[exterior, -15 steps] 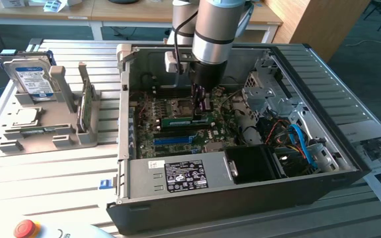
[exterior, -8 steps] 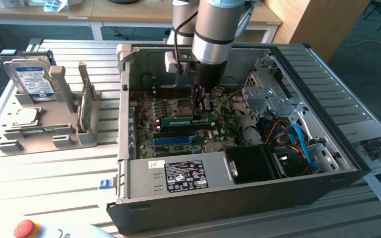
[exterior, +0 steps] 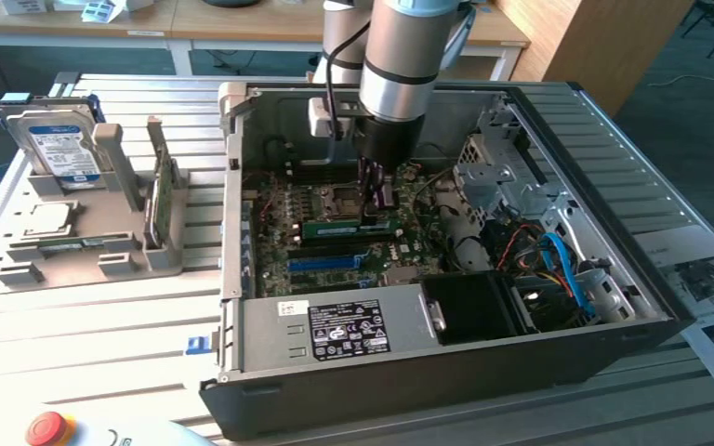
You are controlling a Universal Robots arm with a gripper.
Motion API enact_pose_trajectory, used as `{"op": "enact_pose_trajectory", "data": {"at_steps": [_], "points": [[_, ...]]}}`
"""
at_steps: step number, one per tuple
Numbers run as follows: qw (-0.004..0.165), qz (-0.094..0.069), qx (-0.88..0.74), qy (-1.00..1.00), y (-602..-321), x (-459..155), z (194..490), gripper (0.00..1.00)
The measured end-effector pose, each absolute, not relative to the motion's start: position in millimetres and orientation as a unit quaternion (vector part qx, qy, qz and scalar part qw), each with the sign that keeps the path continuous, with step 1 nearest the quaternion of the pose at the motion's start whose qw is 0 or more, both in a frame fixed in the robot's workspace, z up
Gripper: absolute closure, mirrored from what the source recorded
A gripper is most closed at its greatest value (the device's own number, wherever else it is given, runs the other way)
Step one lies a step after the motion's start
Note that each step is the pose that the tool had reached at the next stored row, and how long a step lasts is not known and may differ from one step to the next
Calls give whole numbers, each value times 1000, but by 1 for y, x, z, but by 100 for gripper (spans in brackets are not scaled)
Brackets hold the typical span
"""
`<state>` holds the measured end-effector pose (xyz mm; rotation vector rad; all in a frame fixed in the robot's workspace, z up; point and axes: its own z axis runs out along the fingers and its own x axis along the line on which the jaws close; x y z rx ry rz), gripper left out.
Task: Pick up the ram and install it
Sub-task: 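Insert the ram into the slot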
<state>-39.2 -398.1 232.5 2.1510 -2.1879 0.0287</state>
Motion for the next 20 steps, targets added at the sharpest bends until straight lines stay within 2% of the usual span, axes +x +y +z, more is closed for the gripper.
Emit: {"op": "enact_pose_trajectory", "data": {"at_steps": [20], "points": [[37, 9, 701, -713, -397, -39, 232, 89]]}}
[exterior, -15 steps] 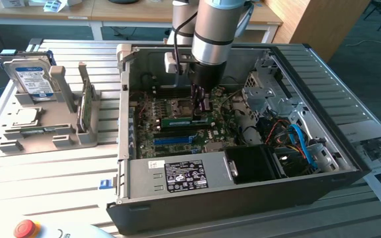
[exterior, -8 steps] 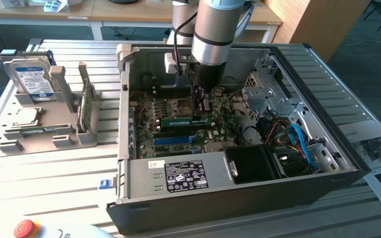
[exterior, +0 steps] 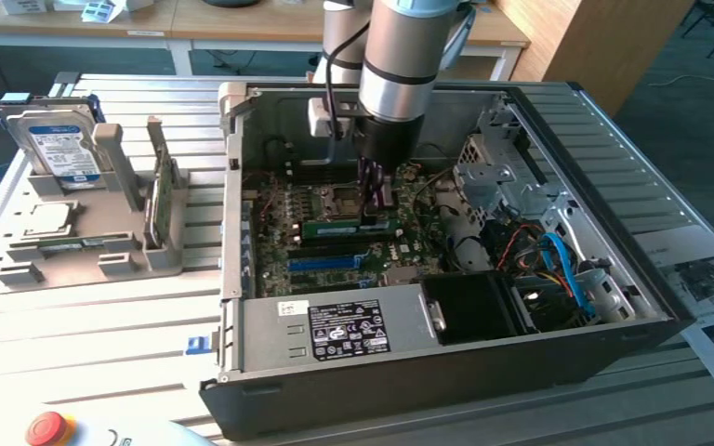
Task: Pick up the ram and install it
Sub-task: 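Insert the ram into the slot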
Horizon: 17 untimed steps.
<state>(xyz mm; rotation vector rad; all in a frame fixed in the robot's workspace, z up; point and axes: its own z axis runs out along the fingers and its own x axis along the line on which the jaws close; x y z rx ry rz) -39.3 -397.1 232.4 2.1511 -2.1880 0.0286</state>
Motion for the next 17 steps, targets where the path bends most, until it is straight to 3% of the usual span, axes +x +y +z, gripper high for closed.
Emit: {"op": "enact_pose_trajectory", "data": {"at_steps": [17], "points": [[37, 9, 701, -713, -398, -39, 234, 89]]}}
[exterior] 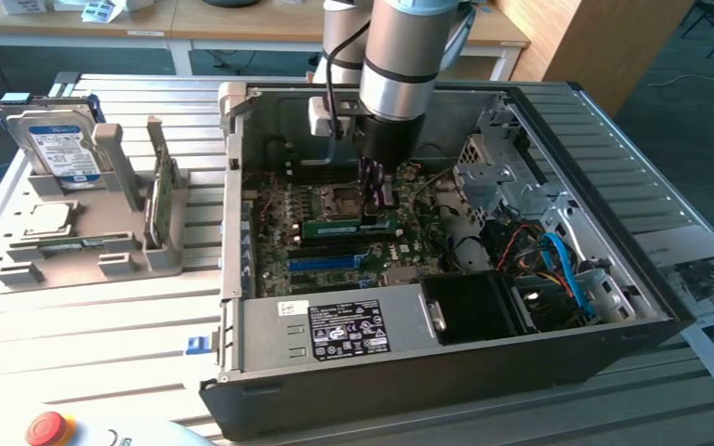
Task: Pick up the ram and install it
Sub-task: 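Insert the ram into the slot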
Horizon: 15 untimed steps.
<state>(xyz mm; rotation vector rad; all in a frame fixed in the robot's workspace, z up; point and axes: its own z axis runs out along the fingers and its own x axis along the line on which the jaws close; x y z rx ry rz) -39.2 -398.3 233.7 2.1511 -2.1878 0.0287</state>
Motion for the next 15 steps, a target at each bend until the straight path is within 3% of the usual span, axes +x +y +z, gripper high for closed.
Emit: {"op": "enact_pose_trajectory", "data": {"at_steps": [15], "points": [[36, 10, 701, -713, -398, -39, 230, 89]]}}
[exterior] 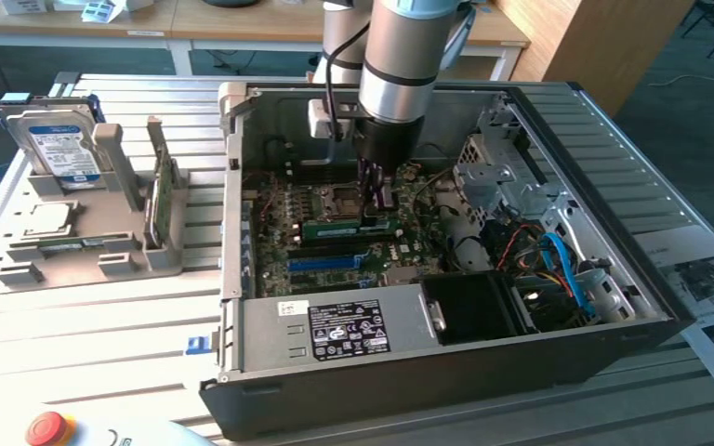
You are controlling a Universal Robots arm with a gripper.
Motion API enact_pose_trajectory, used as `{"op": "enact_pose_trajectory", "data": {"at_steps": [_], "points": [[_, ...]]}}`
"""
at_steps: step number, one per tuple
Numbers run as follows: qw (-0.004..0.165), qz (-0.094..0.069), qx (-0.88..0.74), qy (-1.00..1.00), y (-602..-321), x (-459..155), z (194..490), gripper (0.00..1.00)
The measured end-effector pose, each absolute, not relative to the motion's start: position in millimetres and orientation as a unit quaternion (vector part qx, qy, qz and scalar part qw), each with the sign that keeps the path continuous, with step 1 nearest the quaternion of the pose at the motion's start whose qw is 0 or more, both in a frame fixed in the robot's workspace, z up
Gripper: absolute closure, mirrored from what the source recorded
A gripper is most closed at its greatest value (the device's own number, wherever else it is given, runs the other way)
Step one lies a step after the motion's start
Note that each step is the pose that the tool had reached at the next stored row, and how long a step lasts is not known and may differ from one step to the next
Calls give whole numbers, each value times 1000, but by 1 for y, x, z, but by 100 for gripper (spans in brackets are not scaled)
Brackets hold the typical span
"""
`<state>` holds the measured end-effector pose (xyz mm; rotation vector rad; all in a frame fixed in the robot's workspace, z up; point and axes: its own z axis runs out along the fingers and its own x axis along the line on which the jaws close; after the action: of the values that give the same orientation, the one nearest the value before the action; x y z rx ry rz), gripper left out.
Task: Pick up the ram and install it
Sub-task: 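Insert the ram into the slot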
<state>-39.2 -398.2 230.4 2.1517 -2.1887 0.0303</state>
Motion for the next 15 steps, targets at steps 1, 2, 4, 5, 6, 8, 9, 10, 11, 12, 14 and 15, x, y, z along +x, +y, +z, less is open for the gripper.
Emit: {"op": "enact_pose_trajectory", "data": {"at_steps": [1, 2, 4, 5, 6, 8, 9, 10, 11, 12, 14, 15], "points": [[36, 10, 701, -713, -398, -39, 230, 89], [36, 10, 701, -713, -398, -39, 230, 89], [36, 10, 701, -713, -398, -39, 230, 89], [36, 10, 701, -713, -398, -39, 230, 89], [36, 10, 701, -713, -398, -39, 230, 89], [36, 10, 701, -713, -398, -39, 231, 89], [35, 10, 701, -713, -398, -39, 231, 89], [36, 10, 701, -713, -398, -39, 231, 89], [36, 10, 701, -713, -398, -39, 232, 89], [36, 10, 701, -713, -398, -39, 232, 89], [36, 10, 701, -713, -398, -39, 233, 89], [36, 10, 701, -713, -398, -39, 234, 89]]}}
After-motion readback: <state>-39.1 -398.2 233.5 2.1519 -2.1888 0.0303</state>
